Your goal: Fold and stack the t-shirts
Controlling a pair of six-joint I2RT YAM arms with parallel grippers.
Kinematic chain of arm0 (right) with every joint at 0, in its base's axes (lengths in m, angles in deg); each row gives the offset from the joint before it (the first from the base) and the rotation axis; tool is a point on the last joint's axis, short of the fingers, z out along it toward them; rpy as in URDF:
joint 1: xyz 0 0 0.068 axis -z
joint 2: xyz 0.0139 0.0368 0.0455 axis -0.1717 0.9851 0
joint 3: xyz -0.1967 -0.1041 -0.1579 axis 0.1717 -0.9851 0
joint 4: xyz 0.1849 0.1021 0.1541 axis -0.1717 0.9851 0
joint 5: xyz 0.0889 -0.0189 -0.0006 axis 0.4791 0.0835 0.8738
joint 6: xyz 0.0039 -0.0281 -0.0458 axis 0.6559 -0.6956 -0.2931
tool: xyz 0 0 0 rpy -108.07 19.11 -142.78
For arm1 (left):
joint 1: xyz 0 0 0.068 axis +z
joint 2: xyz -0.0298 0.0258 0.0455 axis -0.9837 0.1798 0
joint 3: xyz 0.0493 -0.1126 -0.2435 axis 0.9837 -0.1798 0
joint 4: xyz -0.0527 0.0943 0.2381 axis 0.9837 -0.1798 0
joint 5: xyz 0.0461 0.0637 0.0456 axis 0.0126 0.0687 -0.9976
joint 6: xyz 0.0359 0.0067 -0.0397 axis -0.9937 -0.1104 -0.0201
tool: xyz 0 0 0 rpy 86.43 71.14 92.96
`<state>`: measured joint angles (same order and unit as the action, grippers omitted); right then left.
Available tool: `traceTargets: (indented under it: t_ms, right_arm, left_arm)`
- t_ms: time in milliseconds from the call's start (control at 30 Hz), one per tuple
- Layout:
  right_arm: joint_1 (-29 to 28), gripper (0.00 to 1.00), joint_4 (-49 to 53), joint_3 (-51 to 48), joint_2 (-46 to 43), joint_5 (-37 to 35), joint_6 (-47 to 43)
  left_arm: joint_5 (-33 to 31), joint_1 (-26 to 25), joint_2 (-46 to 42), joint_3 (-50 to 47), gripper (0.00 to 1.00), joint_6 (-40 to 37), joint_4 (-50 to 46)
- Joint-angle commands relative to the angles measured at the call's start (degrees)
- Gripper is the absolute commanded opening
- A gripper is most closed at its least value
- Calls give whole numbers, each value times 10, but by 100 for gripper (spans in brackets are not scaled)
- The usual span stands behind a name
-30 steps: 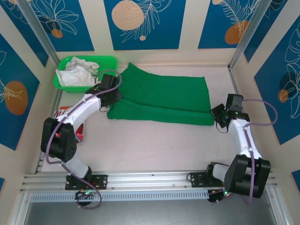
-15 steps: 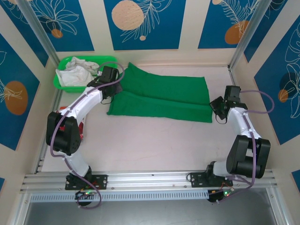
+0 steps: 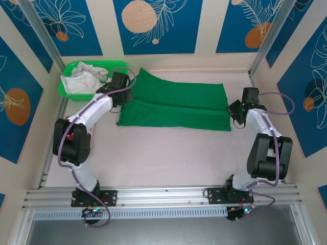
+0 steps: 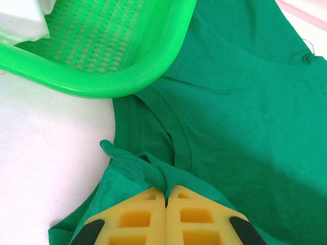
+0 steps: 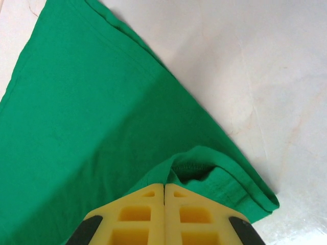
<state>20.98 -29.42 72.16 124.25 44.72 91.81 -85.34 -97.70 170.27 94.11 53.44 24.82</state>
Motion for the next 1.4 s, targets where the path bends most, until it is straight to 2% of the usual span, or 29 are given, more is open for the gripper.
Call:
traceTargets:
  t_ms: [0,800,1200,1367]
  right_arm:
    - [-2,0,-2,25,13,-13,-11]
    - [-13,0,4,93,118,-29,-36]
    - [-13,0,8,106,124,-39,-33]
    - [-14,8,1,103,122,-36,-33]
  left_arm:
    - [-10,13,13,24,0,-10,-3]
    - [-2,22,64,64,0,-20,-3]
    - [10,22,96,87,0,-20,-10]
    - [11,22,105,95,0,-18,-13]
